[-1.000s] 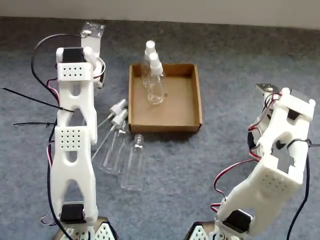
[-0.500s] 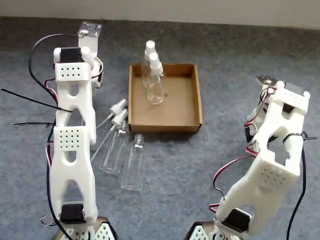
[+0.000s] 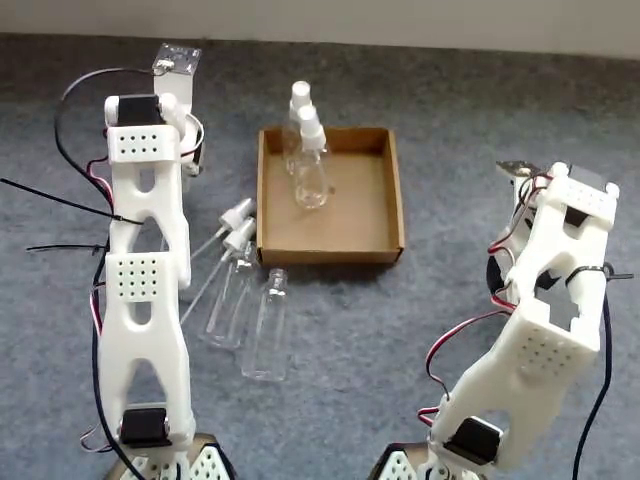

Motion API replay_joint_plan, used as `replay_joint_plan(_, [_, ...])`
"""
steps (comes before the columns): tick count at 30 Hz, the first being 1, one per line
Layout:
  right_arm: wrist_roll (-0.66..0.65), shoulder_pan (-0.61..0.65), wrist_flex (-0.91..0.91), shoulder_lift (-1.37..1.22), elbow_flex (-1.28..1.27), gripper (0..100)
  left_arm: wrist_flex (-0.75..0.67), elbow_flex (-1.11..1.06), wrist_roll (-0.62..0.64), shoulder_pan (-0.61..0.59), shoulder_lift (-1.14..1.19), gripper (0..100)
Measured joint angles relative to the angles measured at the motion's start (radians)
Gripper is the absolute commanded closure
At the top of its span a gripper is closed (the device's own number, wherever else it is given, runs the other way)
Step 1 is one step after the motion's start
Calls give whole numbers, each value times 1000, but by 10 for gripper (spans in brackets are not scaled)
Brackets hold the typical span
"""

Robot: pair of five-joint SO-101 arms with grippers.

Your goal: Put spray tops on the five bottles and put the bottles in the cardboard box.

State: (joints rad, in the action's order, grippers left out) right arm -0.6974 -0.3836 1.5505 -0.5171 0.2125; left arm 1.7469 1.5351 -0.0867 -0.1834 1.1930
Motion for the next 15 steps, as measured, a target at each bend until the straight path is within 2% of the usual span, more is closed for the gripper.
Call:
replay_joint_plan(7, [0,-29,-40,0,0,879,0,0,0,0,0,958])
replay_joint_plan(12, [0,-29,-44,0,0,891,0,0,0,0,0,958])
replay_joint_plan(15, [0,-29,-43,0,0,933,0,0,0,0,0,957])
